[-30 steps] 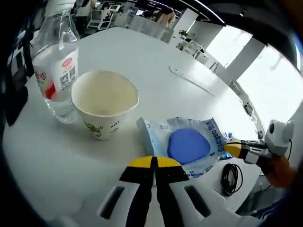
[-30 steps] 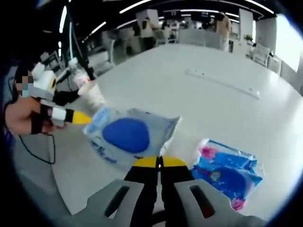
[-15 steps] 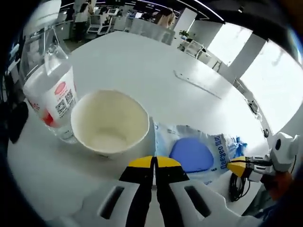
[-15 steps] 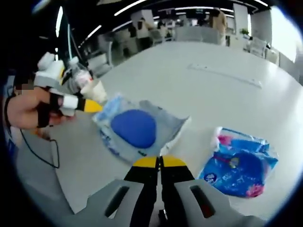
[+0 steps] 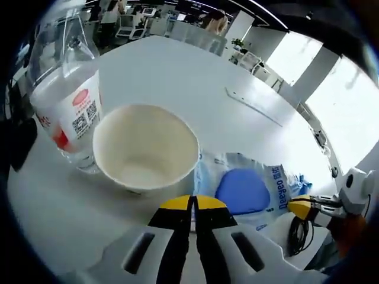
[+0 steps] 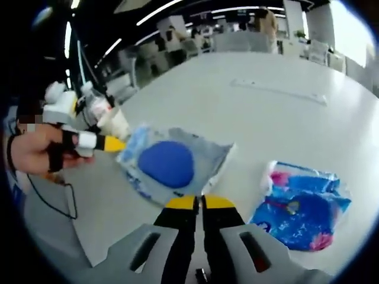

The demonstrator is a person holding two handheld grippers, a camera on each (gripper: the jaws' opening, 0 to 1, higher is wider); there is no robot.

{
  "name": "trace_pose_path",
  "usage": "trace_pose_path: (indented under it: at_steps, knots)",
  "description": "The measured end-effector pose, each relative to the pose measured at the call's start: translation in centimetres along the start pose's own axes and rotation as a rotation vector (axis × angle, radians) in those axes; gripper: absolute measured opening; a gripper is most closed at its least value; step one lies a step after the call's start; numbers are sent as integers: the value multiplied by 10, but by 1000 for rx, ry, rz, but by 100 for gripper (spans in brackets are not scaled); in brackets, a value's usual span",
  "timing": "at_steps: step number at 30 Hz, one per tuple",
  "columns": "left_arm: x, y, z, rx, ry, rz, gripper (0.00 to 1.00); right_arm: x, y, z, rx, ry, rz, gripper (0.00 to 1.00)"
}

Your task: Arrange the tabletop items into an orderly group along one side of the table until the central work area is clear of visible clutter.

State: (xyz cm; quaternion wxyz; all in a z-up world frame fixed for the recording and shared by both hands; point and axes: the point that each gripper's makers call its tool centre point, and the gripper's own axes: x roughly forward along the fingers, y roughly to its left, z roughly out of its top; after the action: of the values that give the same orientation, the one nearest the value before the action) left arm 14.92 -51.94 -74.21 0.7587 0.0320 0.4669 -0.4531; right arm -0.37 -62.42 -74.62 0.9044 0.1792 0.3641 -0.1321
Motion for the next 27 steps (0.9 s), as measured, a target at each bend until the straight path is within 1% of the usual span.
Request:
trace_pose_path:
  at_steps: [1,3,4,7,10,15,19,27]
  knots:
    - [0,0,0,-10,-1,-7,0,0,0,-1,3,1,2,2]
    - [1,-2,-2,-93,-2,-31,1,-1,-1,0,18,-7,3,3]
    - [1,0,-2,-105,-4,-29,2,-1,-1,0,14,-9,1,4]
    - [0,0,-4,-78,-4,-36,4,-2,0,1,10,-8,-1,5]
    - [-2,-1,-6,-76,-3,-42,6,-2,2,1,5,-9,3,7]
    - [-7,-1,-9,-60,-3,-48,8,-5,4,-3,-4,-1,-1,9]
    - [-11,2,-12,-30,-3,-50,10,-8,1,-6,-12,-2,-13,10]
    - [-20,11,-19,-45,-7,-51,11,-17,-6,-8,-6,-15,-29,10]
